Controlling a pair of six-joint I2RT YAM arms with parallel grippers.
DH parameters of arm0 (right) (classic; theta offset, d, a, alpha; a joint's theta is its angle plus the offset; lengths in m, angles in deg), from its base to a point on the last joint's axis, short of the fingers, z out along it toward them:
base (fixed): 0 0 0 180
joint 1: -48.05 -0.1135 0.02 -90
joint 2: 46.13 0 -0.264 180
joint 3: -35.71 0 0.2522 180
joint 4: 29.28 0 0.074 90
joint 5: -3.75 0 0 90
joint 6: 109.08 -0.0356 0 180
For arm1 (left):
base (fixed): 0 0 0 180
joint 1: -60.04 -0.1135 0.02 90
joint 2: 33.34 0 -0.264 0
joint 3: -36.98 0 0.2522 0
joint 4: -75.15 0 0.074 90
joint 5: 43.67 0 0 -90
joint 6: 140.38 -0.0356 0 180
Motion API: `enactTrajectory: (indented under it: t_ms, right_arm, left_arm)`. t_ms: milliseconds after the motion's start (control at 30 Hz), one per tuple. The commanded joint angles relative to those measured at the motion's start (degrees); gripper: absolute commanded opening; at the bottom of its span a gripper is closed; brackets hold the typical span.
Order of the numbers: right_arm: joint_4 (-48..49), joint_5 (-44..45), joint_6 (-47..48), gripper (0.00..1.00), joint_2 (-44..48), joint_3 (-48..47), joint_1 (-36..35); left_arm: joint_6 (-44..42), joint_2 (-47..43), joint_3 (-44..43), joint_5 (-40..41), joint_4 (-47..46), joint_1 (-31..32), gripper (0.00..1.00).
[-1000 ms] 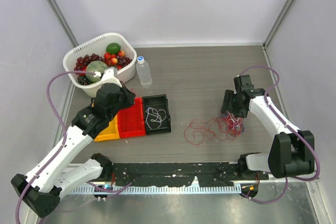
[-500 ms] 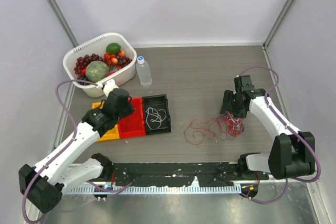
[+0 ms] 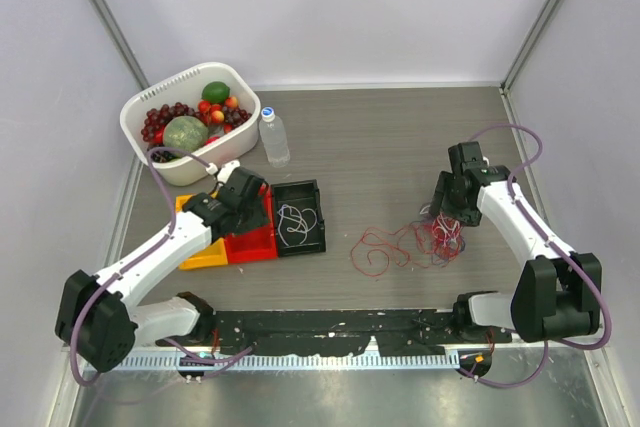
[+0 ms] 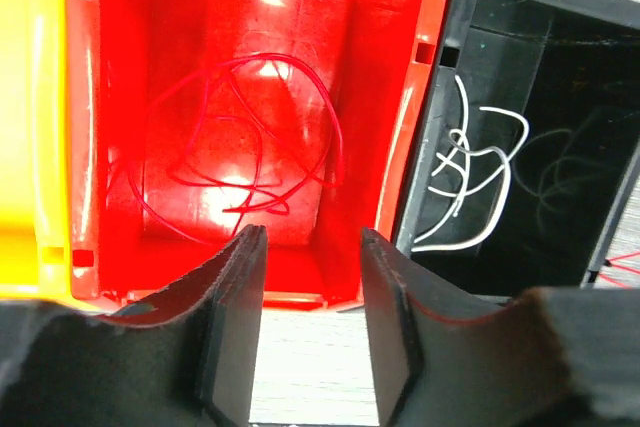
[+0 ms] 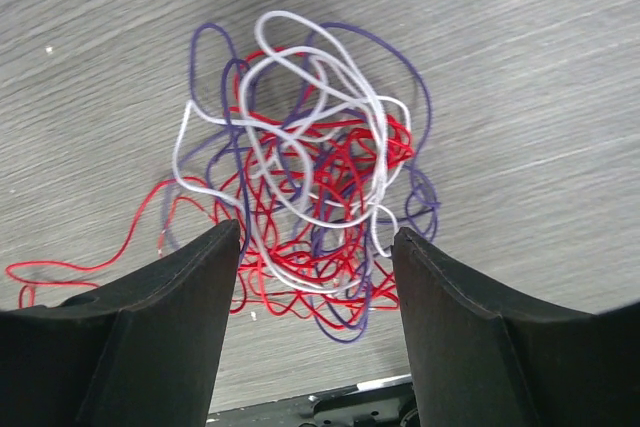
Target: Untangle the cables
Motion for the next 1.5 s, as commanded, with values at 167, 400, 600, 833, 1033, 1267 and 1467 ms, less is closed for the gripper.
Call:
enactTrajectory:
  t_ms: [167,400,600,833,1033,1267,1467]
  right_arm:
    - [-2.2,3.5,-1.6,0.67,-3.5,-4.1,1.7]
    - [1.1,-16.2,0.5,0.65,-7.8,-3.2,-1.2]
    - [4.7,-23.8,0.1,0.65,-8.6,-5.5,-8.3]
    - [-2.0,-4.4,-6.4,0.66,-4.0,-8.4,-5.8]
    - [-5.6,-5.0,-7.9,0.66,1.9,-5.6,-0.1]
    - [-4.6,-9.0,-7.5,0.66,3.1,-1.5,0.0]
    - [-2.5,-10.9,-7.6,0.66,0.9,0.4,-0.1]
  left_arm:
    - [-4.0,-8.2,-4.0,-6.0,0.3,-0.3,0.67]
    - [-8.6,-5.8,-4.5,-25.8,-20.7,0.4,0.68]
    - [-23.8,9.1,-16.9,-29.3,-25.0,11.5,0.72]
    - [-35.4,25.7,-26.7,-34.8,-25.0,19.7,0.72]
    - [-41.5,36.0,-32.9,-29.1,-17.9,25.2,0.7]
    - [-48.9,42.1,-32.6,-25.4,-20.1,30.2,0.75]
    - [-51.8,46.0,-34.4,-20.7,-19.6,30.5,0.71]
